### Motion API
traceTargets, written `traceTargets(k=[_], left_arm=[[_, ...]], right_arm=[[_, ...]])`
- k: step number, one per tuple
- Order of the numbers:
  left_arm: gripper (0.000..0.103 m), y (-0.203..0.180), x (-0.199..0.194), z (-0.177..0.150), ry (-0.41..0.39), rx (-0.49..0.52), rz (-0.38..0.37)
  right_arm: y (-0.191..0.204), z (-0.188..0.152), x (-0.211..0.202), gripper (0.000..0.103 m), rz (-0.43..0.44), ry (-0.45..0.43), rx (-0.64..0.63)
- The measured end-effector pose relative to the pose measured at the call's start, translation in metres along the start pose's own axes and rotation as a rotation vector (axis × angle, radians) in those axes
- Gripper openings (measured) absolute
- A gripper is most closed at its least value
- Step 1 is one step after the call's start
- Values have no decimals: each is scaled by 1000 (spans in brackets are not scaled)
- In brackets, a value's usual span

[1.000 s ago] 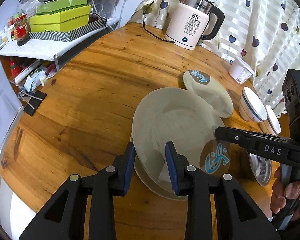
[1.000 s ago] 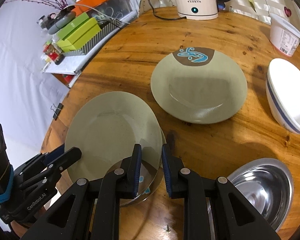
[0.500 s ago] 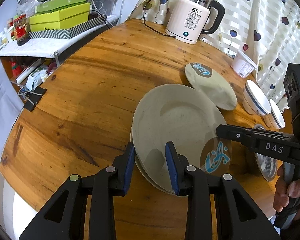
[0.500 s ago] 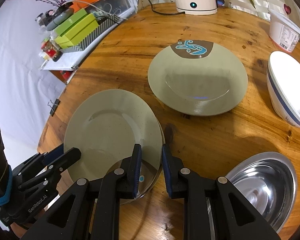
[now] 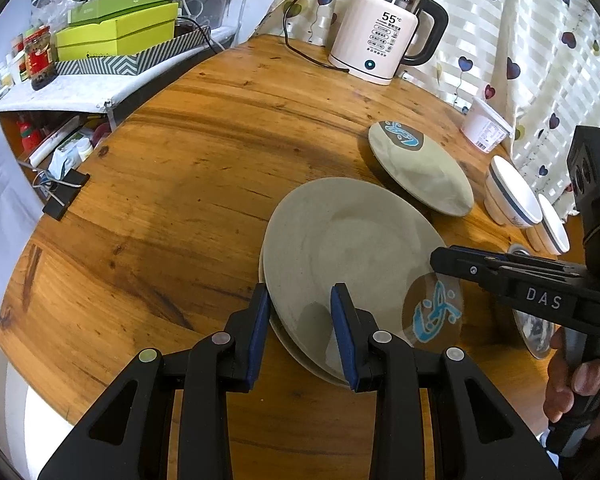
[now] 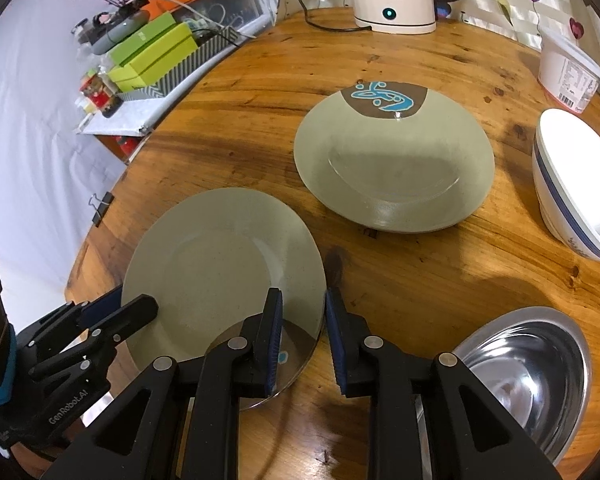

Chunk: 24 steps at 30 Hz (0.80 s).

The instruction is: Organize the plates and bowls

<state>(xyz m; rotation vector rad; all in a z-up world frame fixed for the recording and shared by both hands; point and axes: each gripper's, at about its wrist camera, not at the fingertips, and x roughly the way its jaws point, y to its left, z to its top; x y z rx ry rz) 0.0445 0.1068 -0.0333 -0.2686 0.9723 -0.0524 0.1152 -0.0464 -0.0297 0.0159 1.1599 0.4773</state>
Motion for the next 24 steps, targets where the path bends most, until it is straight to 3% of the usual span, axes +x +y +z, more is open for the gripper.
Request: traceTargets(k=[20,24], left_arm=[[32,11,-5,3,-29,-33,-25],[32,13,0,5,-22,-42,-39]], right_arm=[[-8,-4,-5,23,26,-29,26],[-8,-4,-5,19,31,-30,23]])
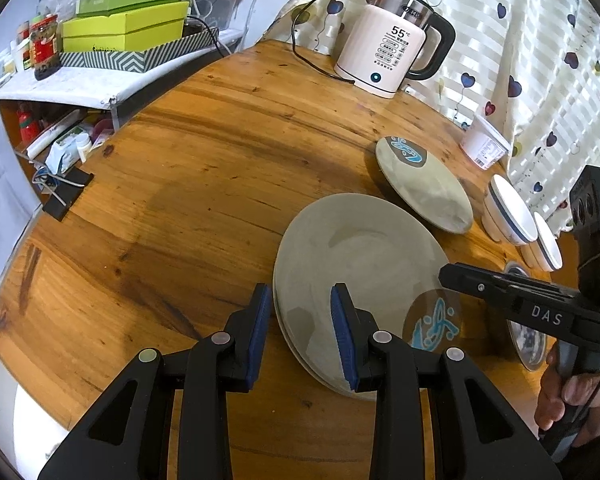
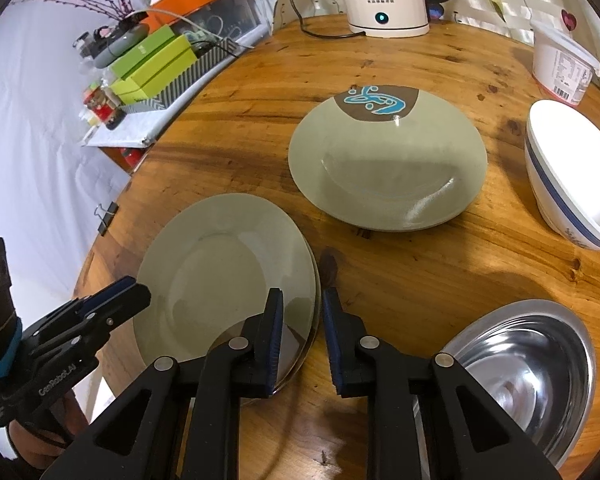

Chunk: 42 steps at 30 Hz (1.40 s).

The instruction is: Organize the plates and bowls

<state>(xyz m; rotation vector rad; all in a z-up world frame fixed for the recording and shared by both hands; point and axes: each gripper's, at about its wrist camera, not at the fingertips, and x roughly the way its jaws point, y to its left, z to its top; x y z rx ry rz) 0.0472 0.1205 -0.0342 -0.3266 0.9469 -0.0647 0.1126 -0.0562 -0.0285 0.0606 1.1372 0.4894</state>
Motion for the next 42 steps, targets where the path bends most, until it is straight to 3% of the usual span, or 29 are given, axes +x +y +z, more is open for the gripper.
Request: traceTargets(k=[16,19,23,26,42], left_arm=[[32,-2,-6,1,-13,9,12],[32,-4,-13,4,-36,18,17],[32,-10,-19,9,-53,36,4],[32,-17,-21,12,-61,54,-5],[32,-42,-26,24,-84,113,-27]], right_arm=[[-4,0,-10,18,-3,-21,18],[-9,1,-23,24,0,-50,36],[-9,-1,-42,40,-10,-97,37],[-11,-2,-50,45,-4,-115,42],[-26,-5,-68,57,34,-162,96]])
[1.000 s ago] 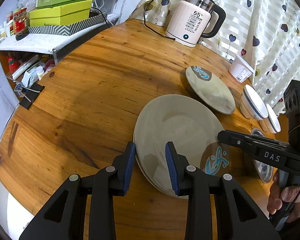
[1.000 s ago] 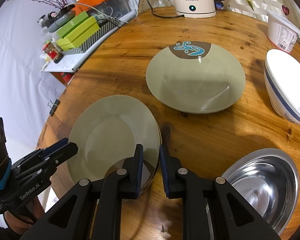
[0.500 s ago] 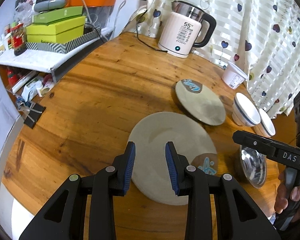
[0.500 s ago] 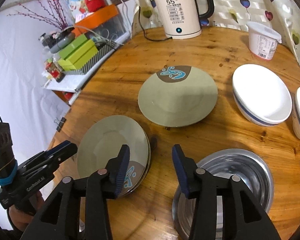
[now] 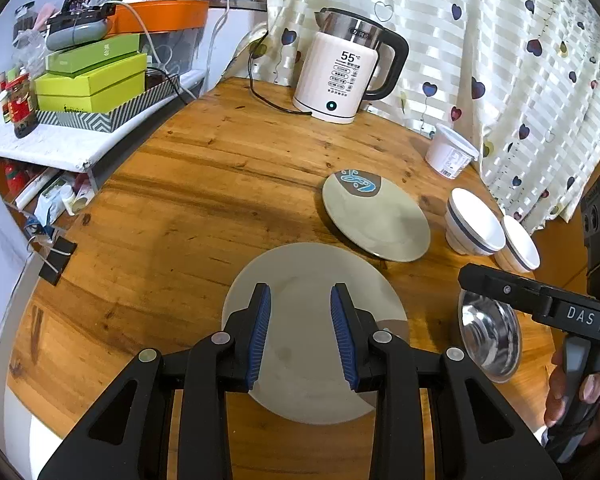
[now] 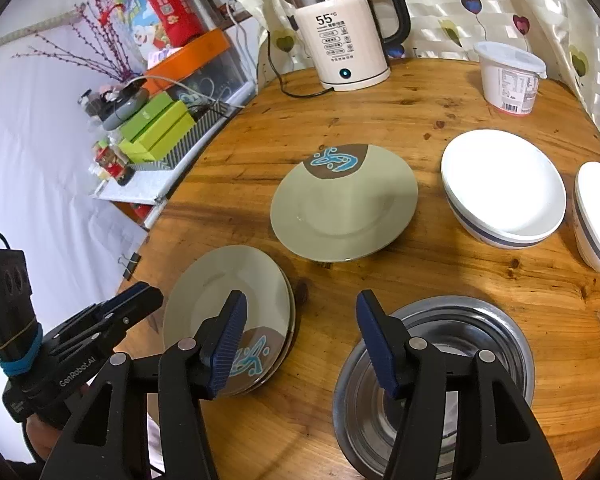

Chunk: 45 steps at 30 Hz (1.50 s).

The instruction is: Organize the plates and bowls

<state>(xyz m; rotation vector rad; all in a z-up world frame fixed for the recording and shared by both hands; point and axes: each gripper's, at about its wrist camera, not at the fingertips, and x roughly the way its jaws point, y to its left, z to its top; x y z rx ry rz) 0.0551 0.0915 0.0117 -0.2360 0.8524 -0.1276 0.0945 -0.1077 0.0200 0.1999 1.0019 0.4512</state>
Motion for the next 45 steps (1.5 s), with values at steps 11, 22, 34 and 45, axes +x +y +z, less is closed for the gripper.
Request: traceTargets(k=[11,22,34,45], left_arm=[[32,-5,10,10,20,9,-30],[32,-12,30,31,54,29,-81],[32,-14,70,61,121,39,-116],[32,-16,108,81,185,37,-128]], right_arm=[[-10,6,-2,57,-43,-10,33],[-27,20,9,54,-70,8,107],[-45,44,35,49,-100,46,169],[-61,56,54,46,-131,87,213]])
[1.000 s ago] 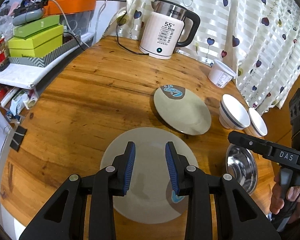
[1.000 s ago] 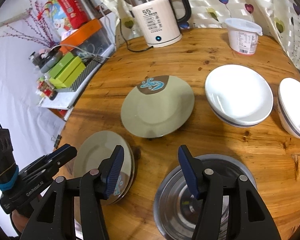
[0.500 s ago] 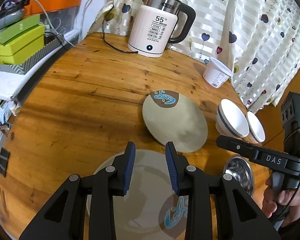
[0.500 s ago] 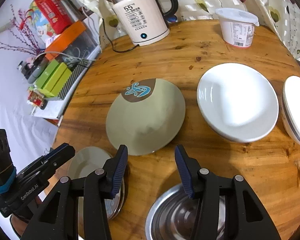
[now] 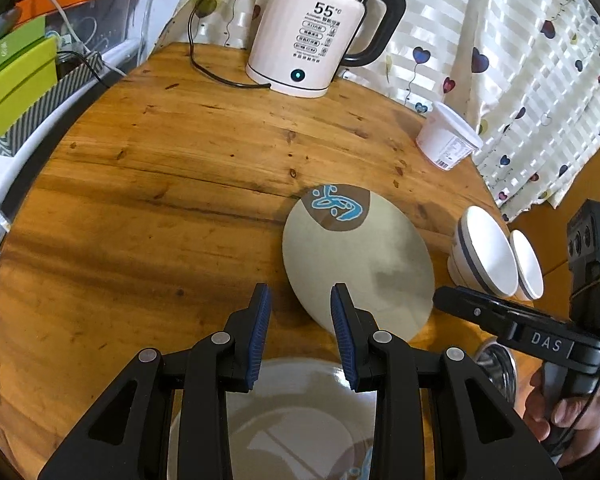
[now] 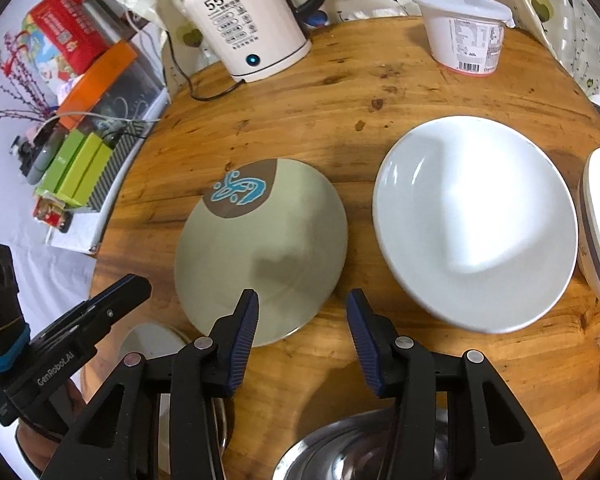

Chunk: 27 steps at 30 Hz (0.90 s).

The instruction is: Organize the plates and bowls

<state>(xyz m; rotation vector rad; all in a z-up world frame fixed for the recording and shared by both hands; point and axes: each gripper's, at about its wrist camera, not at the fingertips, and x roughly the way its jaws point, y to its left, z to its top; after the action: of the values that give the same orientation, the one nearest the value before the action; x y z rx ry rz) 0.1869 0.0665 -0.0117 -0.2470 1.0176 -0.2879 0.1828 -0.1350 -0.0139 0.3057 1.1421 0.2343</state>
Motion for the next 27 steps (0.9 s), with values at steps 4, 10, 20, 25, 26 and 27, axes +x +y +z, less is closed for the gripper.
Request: traceTargets(k=[4,10,20,25,26,27], left_arm=[[32,2,9,6,18,-1,0],[32,5,25,13,47,-15,3],[32,6,42,18,77,-16,-10],[32,5,48,19,84,-5,-16],[32,4,49,18,86,-1,-19],[32,3,50,19,87,3,-23]], right_arm=[[-3,3,5,44,-9,11,9],[-4,6,14,38,-14,35,18],[-3,10,21,31,-25,40,18],[-2,11,24,28,-38,44,15],[-2,11,25,28,-41,45,14],[-1,12,25,28,-43,45,13]])
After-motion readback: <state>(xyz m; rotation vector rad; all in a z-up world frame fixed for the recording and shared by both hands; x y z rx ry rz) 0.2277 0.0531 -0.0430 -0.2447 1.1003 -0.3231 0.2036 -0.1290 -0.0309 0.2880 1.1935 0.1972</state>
